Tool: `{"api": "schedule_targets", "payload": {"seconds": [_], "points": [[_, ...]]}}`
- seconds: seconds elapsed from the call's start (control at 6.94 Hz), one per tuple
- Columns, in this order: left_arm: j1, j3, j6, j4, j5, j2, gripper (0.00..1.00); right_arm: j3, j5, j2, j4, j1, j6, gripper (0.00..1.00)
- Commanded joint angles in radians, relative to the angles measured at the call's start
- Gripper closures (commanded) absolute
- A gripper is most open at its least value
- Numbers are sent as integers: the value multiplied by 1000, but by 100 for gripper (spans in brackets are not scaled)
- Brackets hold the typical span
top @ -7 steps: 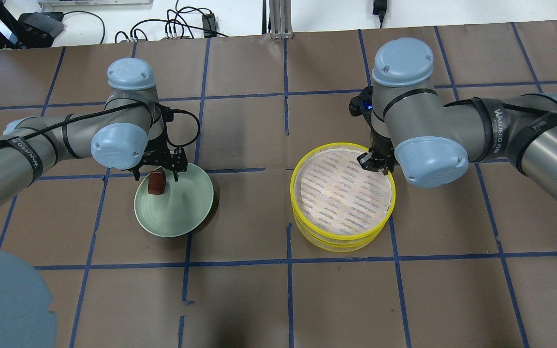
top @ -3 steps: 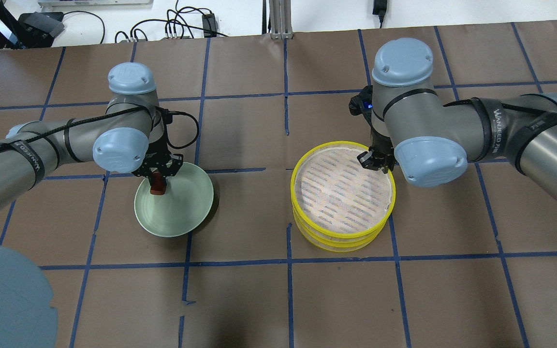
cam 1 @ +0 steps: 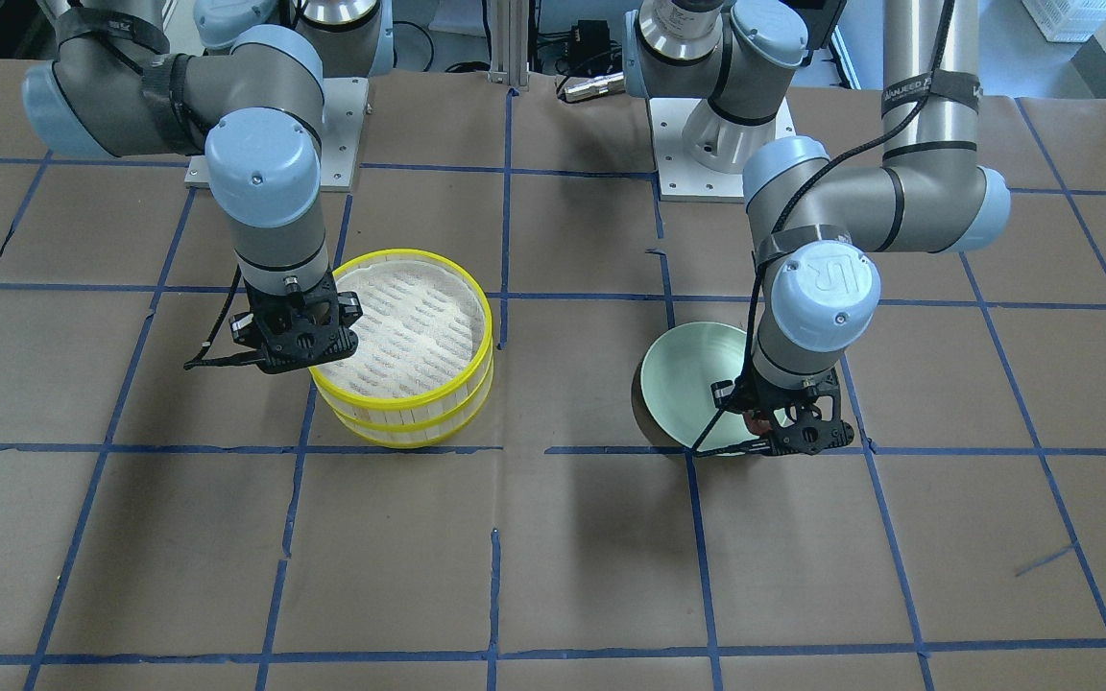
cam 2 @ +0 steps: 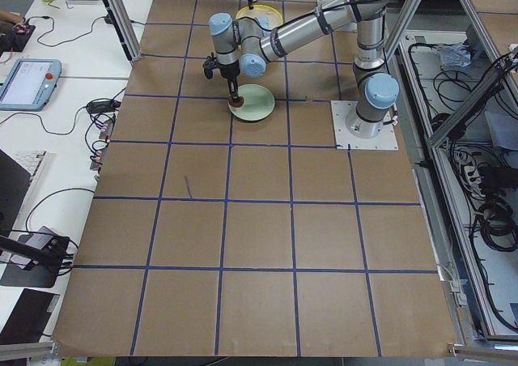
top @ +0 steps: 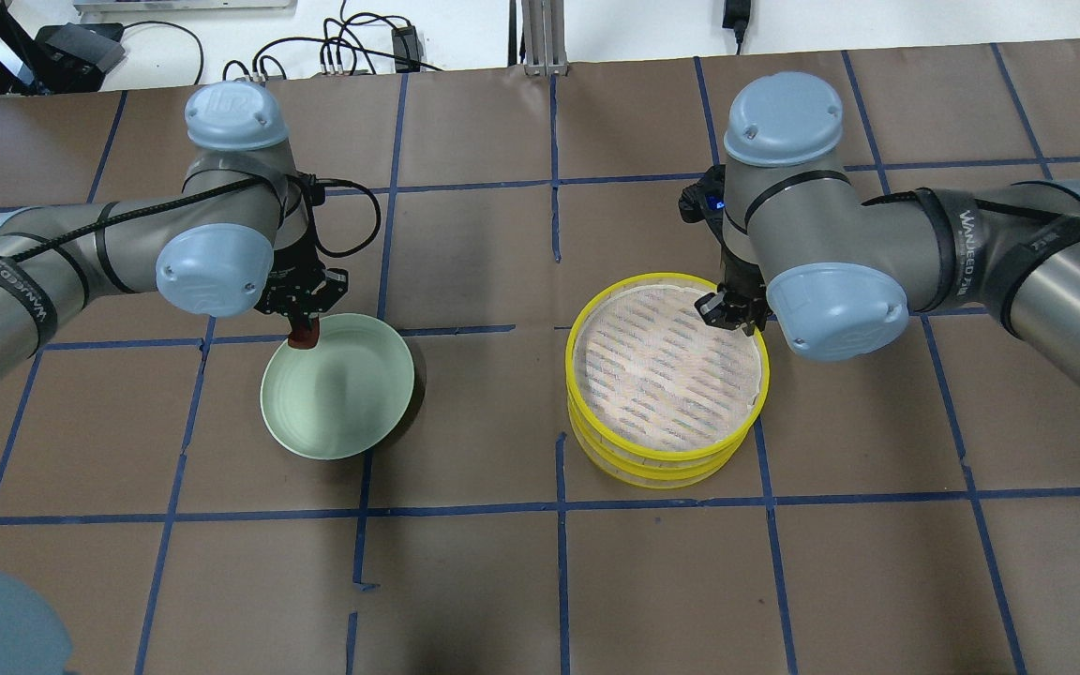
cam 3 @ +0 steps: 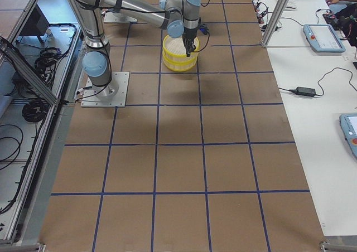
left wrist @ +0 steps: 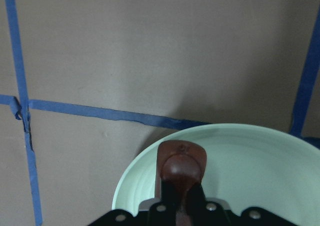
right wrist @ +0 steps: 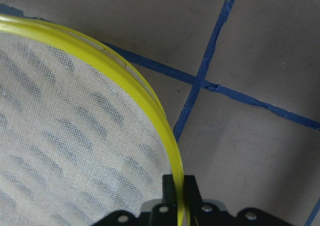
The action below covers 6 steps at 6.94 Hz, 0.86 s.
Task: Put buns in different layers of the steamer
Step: 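Lower the left gripper into the bowl and grasp the brown bun, then release the brown bun onto the top tier while the right gripper lifts away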
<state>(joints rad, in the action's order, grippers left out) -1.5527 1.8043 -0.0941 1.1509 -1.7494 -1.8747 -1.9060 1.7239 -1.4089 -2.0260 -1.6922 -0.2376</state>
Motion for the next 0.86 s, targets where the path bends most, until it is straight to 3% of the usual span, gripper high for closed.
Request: {"api": "schedule_targets", "payload": {"seconds": [0.0,0.29,0.43,0.58,0.72], "points": [[-113,-66,-149,79,89,75,100,-1,0,2,0,0,1,99],[-318,-166,-458,64,227,72,99,-2,2,13,0,0,1,98],[-370,-186,-543,28,254,72,99,-4,17,11,1,-3,1,97],[-376,-186,-550,27,254,72,99,-4,23,13,3,-3,1,97],[-376,-184,-550,29,252,72,99,-5,23,11,4,-3,4,90]]}}
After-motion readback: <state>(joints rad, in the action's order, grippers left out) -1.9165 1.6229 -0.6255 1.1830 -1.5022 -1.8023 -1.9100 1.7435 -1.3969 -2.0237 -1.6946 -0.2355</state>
